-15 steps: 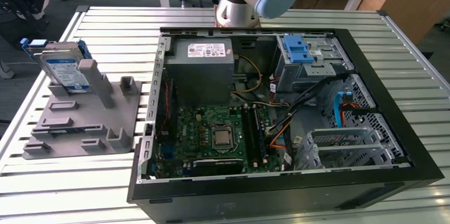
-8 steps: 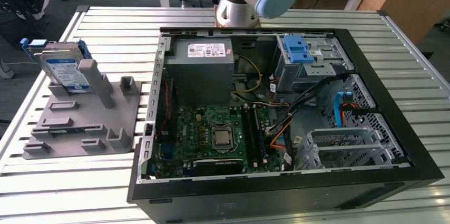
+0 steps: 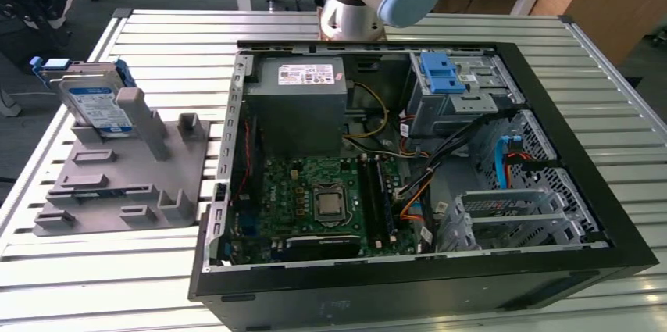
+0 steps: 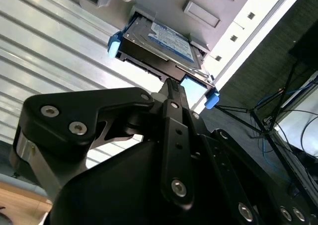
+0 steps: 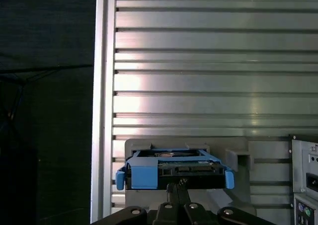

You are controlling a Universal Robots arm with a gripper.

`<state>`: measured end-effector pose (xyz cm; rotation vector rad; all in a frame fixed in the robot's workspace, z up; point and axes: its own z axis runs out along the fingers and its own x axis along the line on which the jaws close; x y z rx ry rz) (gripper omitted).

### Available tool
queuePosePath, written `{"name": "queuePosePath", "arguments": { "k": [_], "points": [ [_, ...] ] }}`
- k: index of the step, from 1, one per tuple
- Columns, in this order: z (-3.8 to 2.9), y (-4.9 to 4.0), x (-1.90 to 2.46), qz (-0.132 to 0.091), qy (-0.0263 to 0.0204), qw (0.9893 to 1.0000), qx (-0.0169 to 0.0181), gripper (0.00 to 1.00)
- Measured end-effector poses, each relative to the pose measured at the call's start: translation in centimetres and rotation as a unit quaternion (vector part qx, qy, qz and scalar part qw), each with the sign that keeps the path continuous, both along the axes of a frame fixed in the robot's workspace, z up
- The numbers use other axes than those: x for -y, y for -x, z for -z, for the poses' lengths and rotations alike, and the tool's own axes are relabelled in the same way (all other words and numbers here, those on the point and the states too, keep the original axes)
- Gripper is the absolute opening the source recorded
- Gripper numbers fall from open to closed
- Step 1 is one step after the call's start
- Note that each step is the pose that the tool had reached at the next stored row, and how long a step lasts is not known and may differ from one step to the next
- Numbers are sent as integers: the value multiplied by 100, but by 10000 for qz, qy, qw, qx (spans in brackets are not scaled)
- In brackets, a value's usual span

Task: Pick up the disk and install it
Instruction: 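Pick up the disk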

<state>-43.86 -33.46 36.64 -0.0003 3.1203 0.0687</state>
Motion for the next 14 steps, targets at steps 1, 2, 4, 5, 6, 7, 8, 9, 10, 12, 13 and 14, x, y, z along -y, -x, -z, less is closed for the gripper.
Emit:
{"name": "queuePosePath", "arguments": {
  "k": [1, 2, 4, 5, 6, 7, 8, 9, 10, 12, 13, 14],
  "points": [
    [0, 0, 0, -46, 0, 10000, 0, 11],
    [0, 1, 0, -88, 0, 10000, 0, 11],
    [0, 0, 0, -156, 0, 9999, 0, 11],
    [0, 1, 0, -181, 0, 9998, 0, 11],
    [1, 1, 0, -198, 0, 9998, 0, 11],
    [1, 2, 0, -215, 0, 9998, 0, 11],
    [1, 2, 0, -229, 0, 9997, 1, 11],
    [1, 2, 0, -239, 0, 9997, 0, 11],
    [1, 2, 0, -246, 0, 9997, 0, 11],
    [0, 2, 0, -248, 0, 9997, 0, 11],
    [0, 2, 0, -248, 0, 9997, 0, 11],
    [0, 2, 0, -248, 0, 9997, 0, 11]
  ]
}}
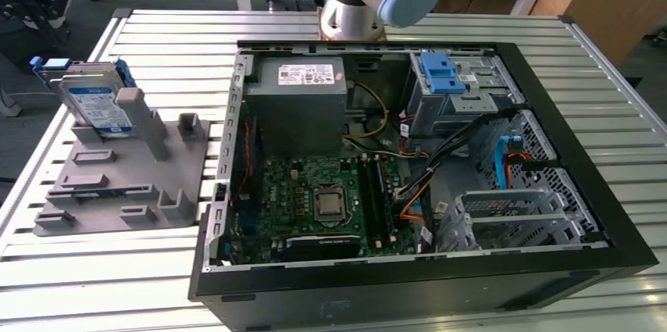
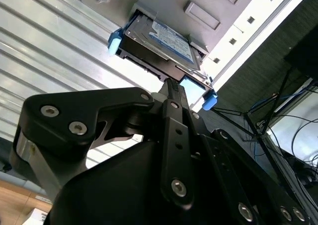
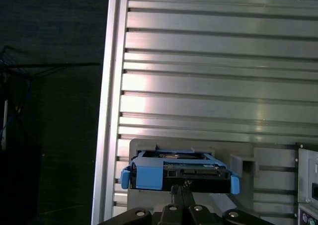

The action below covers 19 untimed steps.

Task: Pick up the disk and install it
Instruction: 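Pick up the disk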

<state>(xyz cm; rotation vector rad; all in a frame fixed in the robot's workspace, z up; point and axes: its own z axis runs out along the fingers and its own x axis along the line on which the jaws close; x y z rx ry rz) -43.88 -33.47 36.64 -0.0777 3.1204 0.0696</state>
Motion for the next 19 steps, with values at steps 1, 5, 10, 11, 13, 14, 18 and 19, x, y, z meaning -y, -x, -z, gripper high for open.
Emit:
{"name": "queuePosePath", "arguments": {
  "k": [1, 5, 10, 11, 13, 14, 18, 19],
  "points": [
    [0, 0, 0, 0, 0, 10000, 0, 11],
    [0, 0, 0, -2, 0, 10000, 0, 11],
    [0, 0, 0, -173, 0, 9999, 0, 11],
    [0, 0, 0, -241, 0, 9997, 0, 11],
    [0, 0, 0, -396, 0, 9992, 0, 11],
    [1, 0, 0, -481, 0, 9988, 0, 11],
    [1, 0, 0, -822, 0, 9966, 0, 11],
    [1, 0, 0, -881, 0, 9961, 0, 11]
  ]
}}
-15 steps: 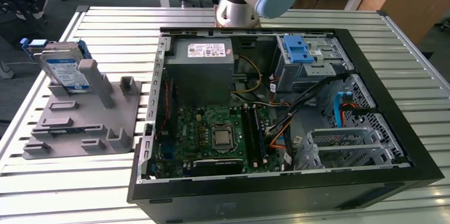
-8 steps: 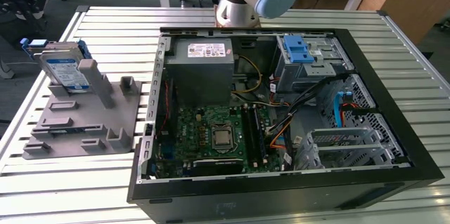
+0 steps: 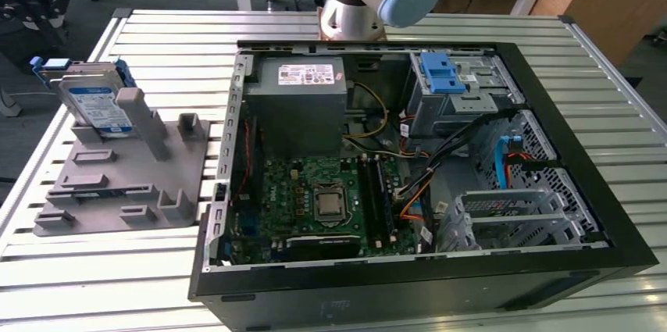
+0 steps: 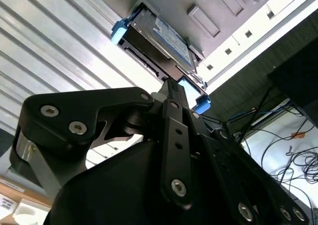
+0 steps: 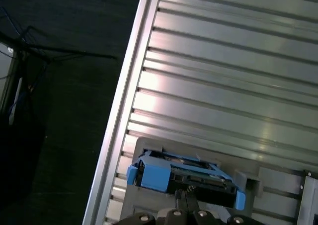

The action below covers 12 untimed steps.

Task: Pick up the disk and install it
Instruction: 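Pick up the disk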

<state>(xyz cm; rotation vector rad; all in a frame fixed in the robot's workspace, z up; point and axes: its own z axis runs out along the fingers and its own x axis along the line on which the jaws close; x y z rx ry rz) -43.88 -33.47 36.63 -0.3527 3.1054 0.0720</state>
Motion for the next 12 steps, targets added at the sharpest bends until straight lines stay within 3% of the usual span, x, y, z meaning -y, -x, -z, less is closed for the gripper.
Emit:
{"name": "queuePosePath", "arguments": {
  "k": [12],
  "points": [
    [0, 0, 0, -34, 0, 10000, 0, 11]
  ]
}}
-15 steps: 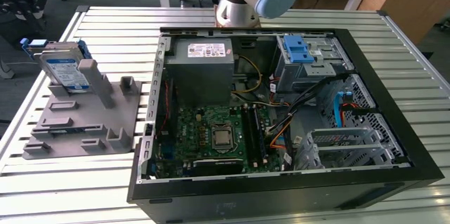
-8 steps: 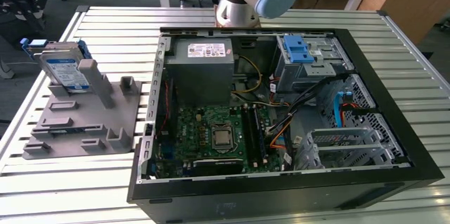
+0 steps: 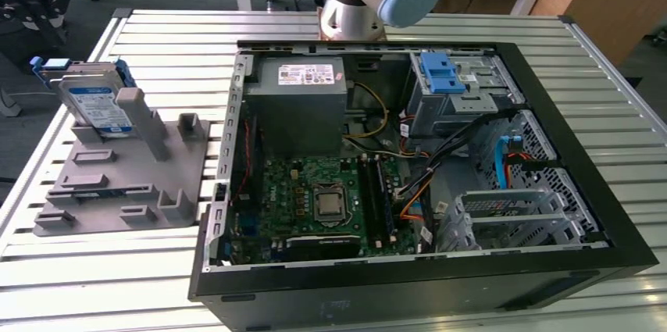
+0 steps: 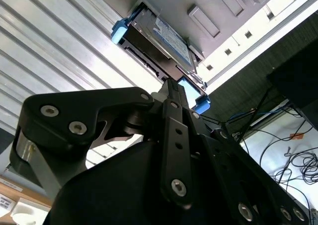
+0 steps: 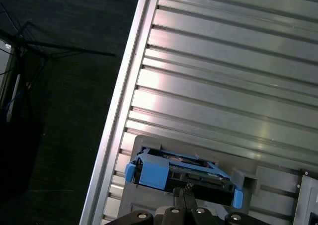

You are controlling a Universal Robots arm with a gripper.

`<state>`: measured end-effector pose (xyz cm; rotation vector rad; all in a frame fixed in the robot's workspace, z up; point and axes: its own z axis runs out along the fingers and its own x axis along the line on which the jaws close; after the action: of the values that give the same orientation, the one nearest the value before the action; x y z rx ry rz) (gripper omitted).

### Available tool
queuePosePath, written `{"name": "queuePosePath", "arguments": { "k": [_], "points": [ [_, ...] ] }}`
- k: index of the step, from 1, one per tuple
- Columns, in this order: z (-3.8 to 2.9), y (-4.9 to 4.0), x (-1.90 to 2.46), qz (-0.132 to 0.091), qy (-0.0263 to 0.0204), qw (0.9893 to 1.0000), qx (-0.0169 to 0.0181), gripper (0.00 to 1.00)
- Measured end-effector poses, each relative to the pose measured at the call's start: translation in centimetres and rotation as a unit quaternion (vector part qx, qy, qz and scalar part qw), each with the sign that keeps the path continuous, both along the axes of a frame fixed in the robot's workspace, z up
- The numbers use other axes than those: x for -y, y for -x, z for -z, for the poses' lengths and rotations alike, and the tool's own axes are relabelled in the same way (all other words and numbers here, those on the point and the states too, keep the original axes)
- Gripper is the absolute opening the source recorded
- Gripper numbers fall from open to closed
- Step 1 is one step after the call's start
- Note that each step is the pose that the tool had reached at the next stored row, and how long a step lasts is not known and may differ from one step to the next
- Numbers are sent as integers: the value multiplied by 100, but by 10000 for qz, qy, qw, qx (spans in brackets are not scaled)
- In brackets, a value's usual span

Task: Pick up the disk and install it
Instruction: 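Pick up the disk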

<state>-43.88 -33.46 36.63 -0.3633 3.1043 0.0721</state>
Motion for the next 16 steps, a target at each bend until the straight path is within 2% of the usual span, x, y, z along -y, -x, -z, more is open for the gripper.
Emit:
{"name": "queuePosePath", "arguments": {
  "k": [9, 13, 16],
  "points": [
    [0, 0, 0, -61, 0, 10000, 0, 11],
    [0, 0, 0, -251, 0, 9997, 0, 11],
    [0, 0, 0, -508, 0, 9987, 0, 11]
  ]
}}
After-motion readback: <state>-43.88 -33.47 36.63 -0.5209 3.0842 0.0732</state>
